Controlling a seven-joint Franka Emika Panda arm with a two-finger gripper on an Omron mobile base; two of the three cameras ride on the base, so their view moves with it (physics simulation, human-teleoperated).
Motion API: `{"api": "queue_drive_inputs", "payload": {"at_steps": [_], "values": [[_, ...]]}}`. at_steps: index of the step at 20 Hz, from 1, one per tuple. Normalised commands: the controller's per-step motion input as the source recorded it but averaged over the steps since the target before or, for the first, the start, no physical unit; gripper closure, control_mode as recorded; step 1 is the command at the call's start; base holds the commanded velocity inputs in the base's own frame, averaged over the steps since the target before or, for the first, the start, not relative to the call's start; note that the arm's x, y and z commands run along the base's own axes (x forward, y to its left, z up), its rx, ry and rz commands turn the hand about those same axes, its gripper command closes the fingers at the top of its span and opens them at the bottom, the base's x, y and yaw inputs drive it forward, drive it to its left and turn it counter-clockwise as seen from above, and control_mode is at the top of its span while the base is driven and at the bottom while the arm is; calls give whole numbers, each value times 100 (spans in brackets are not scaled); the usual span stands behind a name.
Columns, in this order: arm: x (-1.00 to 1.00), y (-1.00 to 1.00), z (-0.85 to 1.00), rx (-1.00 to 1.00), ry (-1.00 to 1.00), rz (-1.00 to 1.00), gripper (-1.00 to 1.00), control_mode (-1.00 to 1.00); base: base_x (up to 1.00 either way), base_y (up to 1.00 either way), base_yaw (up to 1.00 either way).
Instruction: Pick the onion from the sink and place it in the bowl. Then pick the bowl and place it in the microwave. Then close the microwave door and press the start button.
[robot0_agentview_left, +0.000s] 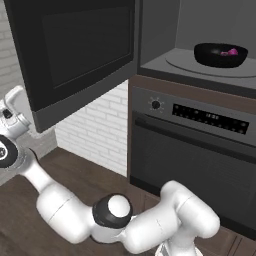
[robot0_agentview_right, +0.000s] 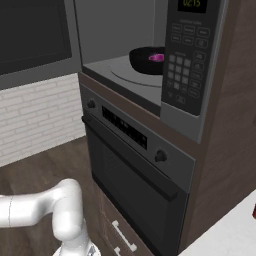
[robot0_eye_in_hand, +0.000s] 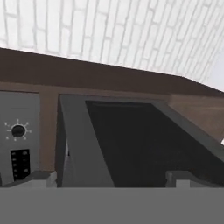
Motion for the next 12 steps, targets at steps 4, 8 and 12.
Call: {"api": "queue_drive_inputs", "payload": {"at_steps": [4, 8, 12], "values": [[1, -75, 30, 3, 0, -8, -100, -100, 0, 0, 0], [-11, -37, 64, 0, -1, -7, -100, -100, 0, 0, 0], [-25, -29, 82, 0, -7, -9, -100, -100, 0, 0, 0]]}}
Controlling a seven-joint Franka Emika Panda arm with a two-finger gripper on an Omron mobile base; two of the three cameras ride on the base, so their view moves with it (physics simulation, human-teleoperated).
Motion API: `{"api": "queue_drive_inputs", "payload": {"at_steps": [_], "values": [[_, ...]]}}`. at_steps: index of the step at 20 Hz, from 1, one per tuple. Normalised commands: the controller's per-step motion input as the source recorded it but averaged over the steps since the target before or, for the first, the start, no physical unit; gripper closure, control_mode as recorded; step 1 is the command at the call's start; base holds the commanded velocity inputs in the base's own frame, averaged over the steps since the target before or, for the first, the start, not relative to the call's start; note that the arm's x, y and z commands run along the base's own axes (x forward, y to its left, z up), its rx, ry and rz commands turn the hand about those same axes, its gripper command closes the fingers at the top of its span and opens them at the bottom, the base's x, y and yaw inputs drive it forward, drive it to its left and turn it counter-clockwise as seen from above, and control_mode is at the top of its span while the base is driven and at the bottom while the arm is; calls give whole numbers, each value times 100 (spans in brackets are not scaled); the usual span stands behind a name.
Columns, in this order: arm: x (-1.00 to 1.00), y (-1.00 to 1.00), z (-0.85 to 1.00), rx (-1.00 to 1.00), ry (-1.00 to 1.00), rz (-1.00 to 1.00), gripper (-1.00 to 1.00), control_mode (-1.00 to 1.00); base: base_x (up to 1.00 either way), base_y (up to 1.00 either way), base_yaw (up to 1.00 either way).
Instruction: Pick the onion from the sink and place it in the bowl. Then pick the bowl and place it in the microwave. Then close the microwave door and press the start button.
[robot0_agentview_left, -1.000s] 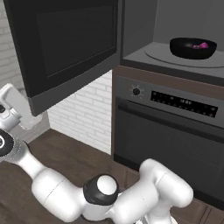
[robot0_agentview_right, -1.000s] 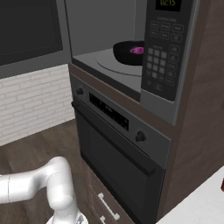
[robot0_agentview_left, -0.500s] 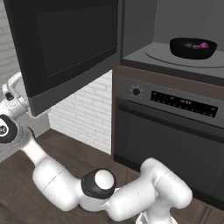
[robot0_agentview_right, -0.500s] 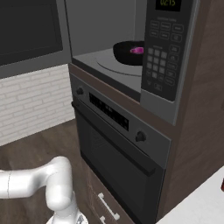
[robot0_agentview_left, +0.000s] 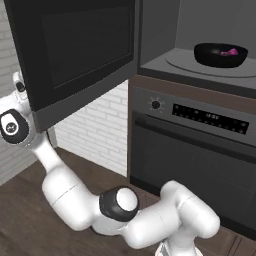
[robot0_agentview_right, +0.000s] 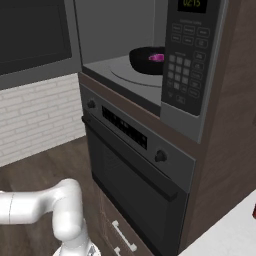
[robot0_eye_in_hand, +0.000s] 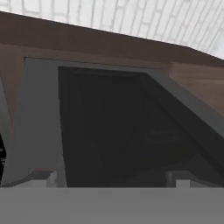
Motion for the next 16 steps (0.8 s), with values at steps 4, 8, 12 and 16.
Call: {"api": "queue_drive_inputs", "payload": {"at_steps": [4, 8, 12, 16], "values": [[-38, -74, 71, 6, -7, -6, -100, -100, 0, 0, 0], [-51, -98, 51, 15, -6, -3, -100, -100, 0, 0, 0], [-64, -100, 41, 18, -5, -1, -100, -100, 0, 0, 0], [-71, -100, 34, 15, -3, 0, -100, -100, 0, 0, 0]]}}
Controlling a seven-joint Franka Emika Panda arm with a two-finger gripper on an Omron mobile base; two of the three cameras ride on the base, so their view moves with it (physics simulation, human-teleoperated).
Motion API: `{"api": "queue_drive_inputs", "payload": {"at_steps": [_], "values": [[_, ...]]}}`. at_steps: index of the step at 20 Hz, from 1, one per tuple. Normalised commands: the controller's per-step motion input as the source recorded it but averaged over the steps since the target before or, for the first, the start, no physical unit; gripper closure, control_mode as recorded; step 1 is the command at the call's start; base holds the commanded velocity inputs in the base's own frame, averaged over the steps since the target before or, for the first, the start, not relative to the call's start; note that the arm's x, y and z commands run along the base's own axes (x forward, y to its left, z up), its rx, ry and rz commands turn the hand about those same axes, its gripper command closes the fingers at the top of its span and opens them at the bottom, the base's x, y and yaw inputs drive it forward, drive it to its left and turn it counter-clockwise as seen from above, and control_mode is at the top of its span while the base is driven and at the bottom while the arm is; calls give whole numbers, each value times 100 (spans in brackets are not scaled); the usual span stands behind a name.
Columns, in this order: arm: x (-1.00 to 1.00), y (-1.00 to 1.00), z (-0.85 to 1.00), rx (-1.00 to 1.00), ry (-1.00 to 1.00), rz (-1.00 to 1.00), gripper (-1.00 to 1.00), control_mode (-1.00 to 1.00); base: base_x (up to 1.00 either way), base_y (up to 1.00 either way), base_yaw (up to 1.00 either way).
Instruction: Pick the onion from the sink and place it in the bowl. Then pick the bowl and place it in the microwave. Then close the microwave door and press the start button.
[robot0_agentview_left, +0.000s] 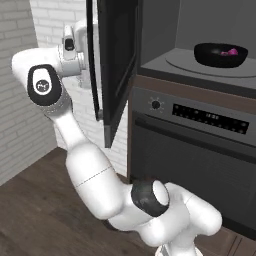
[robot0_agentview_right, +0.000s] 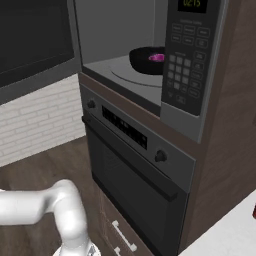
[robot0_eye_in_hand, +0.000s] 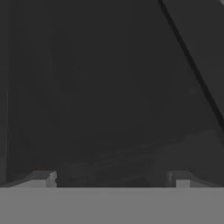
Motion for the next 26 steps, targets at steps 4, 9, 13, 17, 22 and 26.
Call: {"api": "queue_drive_inputs", "payload": {"at_steps": [4, 9, 13, 17, 22, 26], "values": [[-50, -100, 28, 14, 0, 0, -100, -100, 0, 0, 0], [-10, -100, 9, 16, 0, 0, -100, -100, 0, 0, 0], [0, -100, 0, 17, -1, 0, -100, -100, 0, 0, 0], [0, -100, 0, 21, -12, 0, -100, -100, 0, 0, 0], [6, -93, -10, 30, -31, 1, -100, -100, 0, 0, 0], [2, -81, -22, 23, -55, 5, -100, -100, 0, 0, 0]]}}
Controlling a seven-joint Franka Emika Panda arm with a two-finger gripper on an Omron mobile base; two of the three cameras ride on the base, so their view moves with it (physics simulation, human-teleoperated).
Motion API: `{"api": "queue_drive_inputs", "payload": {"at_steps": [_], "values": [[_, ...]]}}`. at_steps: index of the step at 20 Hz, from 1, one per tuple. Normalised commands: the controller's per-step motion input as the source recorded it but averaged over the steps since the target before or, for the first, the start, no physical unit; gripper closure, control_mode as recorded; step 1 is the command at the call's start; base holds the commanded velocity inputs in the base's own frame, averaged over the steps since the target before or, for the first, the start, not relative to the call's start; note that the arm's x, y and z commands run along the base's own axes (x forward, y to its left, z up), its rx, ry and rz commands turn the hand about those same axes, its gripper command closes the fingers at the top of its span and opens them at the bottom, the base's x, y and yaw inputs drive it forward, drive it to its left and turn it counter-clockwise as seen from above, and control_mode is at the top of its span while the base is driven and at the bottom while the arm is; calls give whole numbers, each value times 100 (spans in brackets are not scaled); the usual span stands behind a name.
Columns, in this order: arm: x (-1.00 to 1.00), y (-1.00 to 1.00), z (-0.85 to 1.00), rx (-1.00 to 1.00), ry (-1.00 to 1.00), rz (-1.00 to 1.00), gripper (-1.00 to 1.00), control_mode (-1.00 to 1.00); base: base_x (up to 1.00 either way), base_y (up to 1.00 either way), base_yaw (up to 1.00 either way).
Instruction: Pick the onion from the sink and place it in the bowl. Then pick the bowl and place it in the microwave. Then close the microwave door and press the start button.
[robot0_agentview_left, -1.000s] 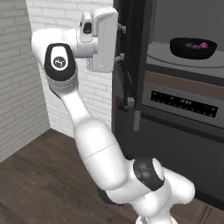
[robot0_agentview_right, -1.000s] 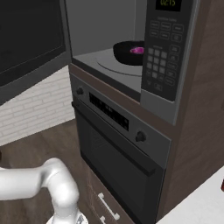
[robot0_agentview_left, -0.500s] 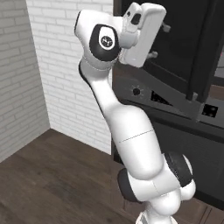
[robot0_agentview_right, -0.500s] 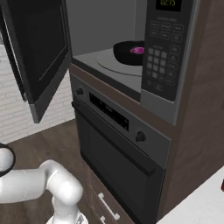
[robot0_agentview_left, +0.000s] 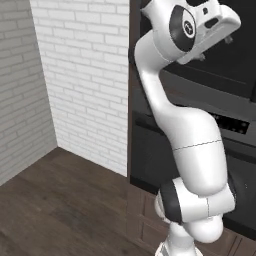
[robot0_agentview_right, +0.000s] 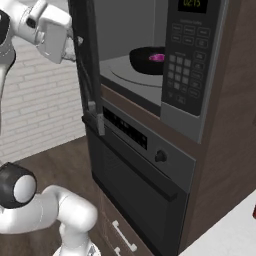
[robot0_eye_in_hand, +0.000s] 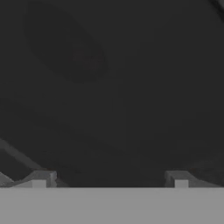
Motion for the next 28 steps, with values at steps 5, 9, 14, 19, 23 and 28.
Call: {"api": "queue_drive_inputs", "payload": {"at_steps": [5, 9, 14, 19, 23, 28], "values": [[1, -78, -25, 18, -73, 5, -100, -100, 0, 0, 0], [30, -71, -17, 18, -55, 0, -100, -100, 0, 0, 0], [49, -56, -10, 17, -43, 0, -100, -100, 0, 0, 0], [74, -3, 0, 4, -24, 0, -100, -100, 0, 0, 0], [69, 0, 0, 0, -5, 0, -100, -100, 0, 0, 0], [54, 5, -26, 0, -6, 1, -100, -100, 0, 0, 0]]}}
